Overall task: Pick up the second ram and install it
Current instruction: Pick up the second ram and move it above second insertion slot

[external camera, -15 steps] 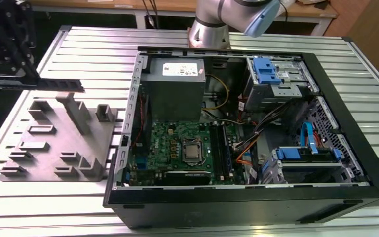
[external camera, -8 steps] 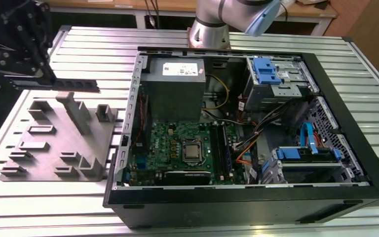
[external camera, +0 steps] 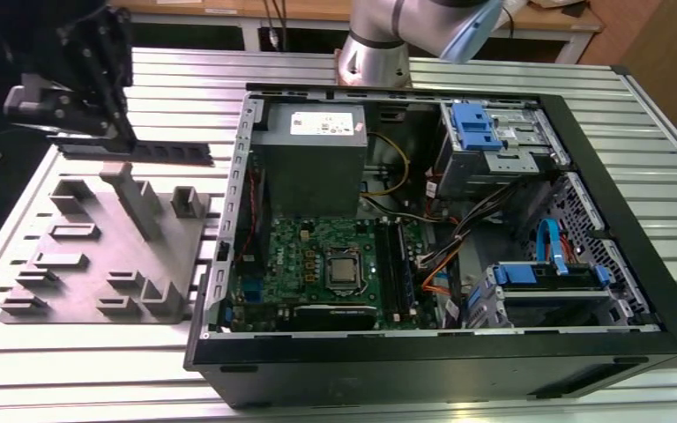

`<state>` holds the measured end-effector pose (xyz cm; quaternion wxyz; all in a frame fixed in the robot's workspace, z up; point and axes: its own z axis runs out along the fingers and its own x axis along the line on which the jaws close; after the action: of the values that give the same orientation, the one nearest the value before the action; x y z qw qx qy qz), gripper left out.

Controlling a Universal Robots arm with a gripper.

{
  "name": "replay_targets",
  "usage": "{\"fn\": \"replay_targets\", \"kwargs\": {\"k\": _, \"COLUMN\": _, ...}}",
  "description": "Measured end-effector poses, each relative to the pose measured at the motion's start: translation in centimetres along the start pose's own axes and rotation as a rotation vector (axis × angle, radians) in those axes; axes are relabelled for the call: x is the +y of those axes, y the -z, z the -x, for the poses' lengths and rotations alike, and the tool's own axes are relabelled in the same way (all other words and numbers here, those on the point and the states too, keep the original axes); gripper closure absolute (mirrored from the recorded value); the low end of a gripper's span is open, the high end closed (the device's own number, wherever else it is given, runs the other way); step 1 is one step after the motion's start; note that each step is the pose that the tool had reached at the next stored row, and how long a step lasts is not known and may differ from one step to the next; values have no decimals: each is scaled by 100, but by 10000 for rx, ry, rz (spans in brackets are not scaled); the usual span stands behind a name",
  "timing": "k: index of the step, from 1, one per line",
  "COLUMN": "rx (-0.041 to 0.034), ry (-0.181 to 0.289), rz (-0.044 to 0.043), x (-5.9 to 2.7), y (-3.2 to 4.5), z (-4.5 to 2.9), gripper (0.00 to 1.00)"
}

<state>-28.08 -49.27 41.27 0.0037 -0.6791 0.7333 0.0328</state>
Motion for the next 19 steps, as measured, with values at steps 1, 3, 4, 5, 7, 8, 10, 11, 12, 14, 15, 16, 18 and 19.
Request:
{"fn": "replay_targets", "kwargs": {"k": 1, "rx": -1, "ry": 1, "rz": -1, "x": -43, "y": 1, "z": 3, "gripper": 90}}
{"fn": "replay_targets", "kwargs": {"k": 3, "rx": -1, "ry": -1, "rz": -1, "x": -127, "y": 2, "z": 10, "gripper": 90}}
{"fn": "replay_targets", "kwargs": {"k": 4, "rx": 0, "ry": -1, "rz": 0, "x": -170, "y": 4, "z": 13, "gripper": 90}}
{"fn": "replay_targets", "kwargs": {"k": 5, "rx": 0, "ry": 0, "rz": 0, "x": -213, "y": 5, "z": 16, "gripper": 90}}
{"fn": "replay_targets", "kwargs": {"k": 7, "rx": -1, "ry": 1, "rz": 1, "x": -305, "y": 7, "z": 24, "gripper": 90}}
{"fn": "replay_targets", "kwargs": {"k": 8, "rx": 0, "ry": -1, "rz": 1, "x": -348, "y": 8, "z": 27, "gripper": 90}}
{"fn": "replay_targets", "kwargs": {"k": 10, "rx": 0, "ry": 0, "rz": 1, "x": -435, "y": 10, "z": 34, "gripper": 90}}
{"fn": "replay_targets", "kwargs": {"k": 11, "rx": 0, "ry": 1, "rz": 2, "x": -480, "y": 11, "z": 37, "gripper": 90}}
{"fn": "replay_targets", "kwargs": {"k": 12, "rx": 0, "ry": 0, "rz": 2, "x": -523, "y": 12, "z": 40, "gripper": 90}}
{"fn": "replay_targets", "kwargs": {"k": 14, "rx": -1, "ry": 0, "rz": 2, "x": -615, "y": 14, "z": 48, "gripper": 90}}
{"fn": "replay_targets", "kwargs": {"k": 15, "rx": -1, "ry": 1, "rz": 2, "x": -659, "y": 14, "z": 51, "gripper": 90}}
{"fn": "replay_targets", "kwargs": {"k": 16, "rx": 0, "ry": 0, "rz": 3, "x": -703, "y": 16, "z": 54, "gripper": 90}}
{"fn": "replay_targets", "kwargs": {"k": 18, "rx": 1, "ry": -1, "rz": 4, "x": -791, "y": 19, "z": 61, "gripper": 90}}
{"fn": "replay_targets", "kwargs": {"k": 19, "rx": 0, "ry": -1, "rz": 4, "x": -835, "y": 19, "z": 64, "gripper": 90}}
